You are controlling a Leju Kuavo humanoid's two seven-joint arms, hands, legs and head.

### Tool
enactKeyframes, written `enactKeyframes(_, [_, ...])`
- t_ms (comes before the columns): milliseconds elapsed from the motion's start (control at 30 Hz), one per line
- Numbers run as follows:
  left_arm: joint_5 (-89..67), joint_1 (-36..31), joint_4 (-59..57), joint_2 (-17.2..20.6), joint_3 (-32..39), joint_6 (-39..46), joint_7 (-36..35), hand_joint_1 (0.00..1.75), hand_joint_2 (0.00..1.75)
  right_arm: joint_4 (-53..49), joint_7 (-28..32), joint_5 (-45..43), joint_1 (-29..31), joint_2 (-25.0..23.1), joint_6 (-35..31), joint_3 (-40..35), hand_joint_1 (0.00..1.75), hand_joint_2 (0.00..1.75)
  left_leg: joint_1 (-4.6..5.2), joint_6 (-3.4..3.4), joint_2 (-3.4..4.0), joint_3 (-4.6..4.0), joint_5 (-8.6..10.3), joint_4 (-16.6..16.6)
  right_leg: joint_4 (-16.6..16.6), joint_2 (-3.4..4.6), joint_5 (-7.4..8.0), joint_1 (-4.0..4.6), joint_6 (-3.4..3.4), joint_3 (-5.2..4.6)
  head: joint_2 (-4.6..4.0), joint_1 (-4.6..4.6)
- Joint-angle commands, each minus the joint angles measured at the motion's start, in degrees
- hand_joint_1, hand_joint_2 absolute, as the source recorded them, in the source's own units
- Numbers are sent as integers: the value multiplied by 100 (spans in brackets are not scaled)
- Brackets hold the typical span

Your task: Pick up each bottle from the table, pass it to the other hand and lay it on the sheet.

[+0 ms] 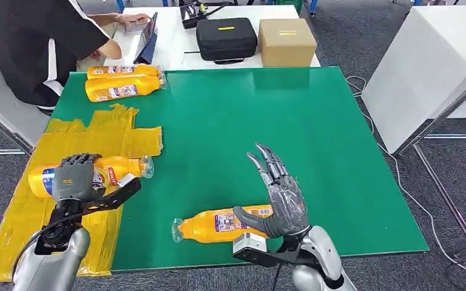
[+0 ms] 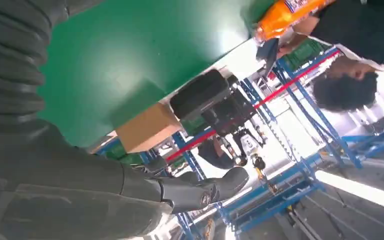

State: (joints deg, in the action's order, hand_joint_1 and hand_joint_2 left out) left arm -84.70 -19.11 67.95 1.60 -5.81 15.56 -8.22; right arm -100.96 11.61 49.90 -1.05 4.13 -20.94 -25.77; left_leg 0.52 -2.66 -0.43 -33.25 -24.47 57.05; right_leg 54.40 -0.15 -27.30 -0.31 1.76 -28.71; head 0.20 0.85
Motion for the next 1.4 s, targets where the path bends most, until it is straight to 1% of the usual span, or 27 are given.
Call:
enactKeyframes(33, [117, -468, -1087, -10, 46, -164, 49, 175, 175, 229, 7, -8, 328, -125, 192, -57, 0, 175, -4, 20, 6, 20, -6, -3, -5, 4, -4, 3, -6, 21, -2, -2])
enactKeyframes(333, [117, -467, -1090, -14, 52, -173, 49, 175, 175, 229, 7, -7, 321, -125, 192, -56, 0, 175, -3, 15, 2, 13, -4, -3, -4, 0, -3, 2, -4, 15, -2, 0])
enactKeyframes(533, [89, -517, -1266, -49, 126, -337, 74, 175, 175, 273, 11, -21, 367, -144, 258, -41, 0, 175, -2, 9, 3, 4, 0, -3, -3, 2, 0, 2, -3, 5, -2, 0])
enactKeyframes(633, [76, -553, -1314, -112, 209, -171, 139, 175, 175, 212, -6, -19, 355, -189, 296, 17, 0, 175, -5, 20, 4, 14, -4, -1, -4, 2, -3, 4, -6, 16, -2, 0])
enactKeyframes(700, [73, -554, -1305, -121, 212, -177, 149, 175, 175, 198, -8, -18, 357, -185, 310, 21, 0, 175, -3, 11, 0, 4, -1, -1, -3, -1, -1, 3, -3, 7, -2, 0])
enactKeyframes(800, [48, -628, -1402, -140, 186, -267, 157, 175, 175, 184, -37, -26, 373, -186, 336, 55, 0, 175, -5, 18, -1, 11, -5, 0, -3, -3, -5, 3, -4, 15, -2, 0])
enactKeyframes(967, [62, -653, -1505, -172, 192, -145, 165, 175, 175, 129, -30, -25, 238, -196, 320, 88, 0, 175, -3, 10, -3, 4, -1, -1, -3, -5, -2, 3, -2, 8, 0, 0])
enactKeyframes(1000, [32, -632, -1499, -172, 191, -165, 113, 138, 175, 82, -10, 17, 182, -214, 329, 95, 0, 175, -4, 16, -4, 11, -3, -1, -5, -6, -4, 3, -4, 15, -2, 0])
enactKeyframes(1033, [20, -622, -1502, -167, 192, -170, 103, 16, 175, 82, -9, 22, 171, -223, 332, 84, 0, 175, -3, 14, -3, 9, -3, -3, -5, -4, -3, 2, -4, 13, -2, 0])
enactKeyframes(1067, [-23, -603, -1478, -173, 192, -206, 65, 0, 175, 72, -7, 60, 163, -255, 353, 104, 0, 175, -1, 10, -2, 6, -1, -3, -4, -3, -2, 1, -3, 9, -2, 0])
enactKeyframes(1100, [-47, -591, -1465, -175, 192, -224, 46, 0, 175, 63, -13, 79, 169, -274, 375, 105, 0, 175, -5, 17, -2, 15, -5, -2, -6, -4, -5, 4, -5, 20, -2, 0])
enactKeyframes(1267, [-153, -599, -1413, -193, 225, -460, -11, 0, 175, -16, -60, 187, 161, -356, 484, 175, 0, 175, -1, 10, -1, 3, -1, -1, 0, -3, -2, 0, -3, 4, -2, -2])
enactKeyframes(1300, [-162, -605, -1411, -195, 238, -536, -17, 0, 175, -4, -57, 189, 165, -359, 485, 182, 0, 175, -5, 17, -4, 11, -5, 0, -3, -6, -6, 4, -5, 15, -2, 2])
enactKeyframes(1400, [-162, -605, -1411, -195, 238, -536, -17, 0, 175, -4, -57, 189, 165, -359, 485, 182, 0, 175, -5, 17, -1, 11, -5, 0, -3, -3, -5, 3, -4, 14, -2, 0])
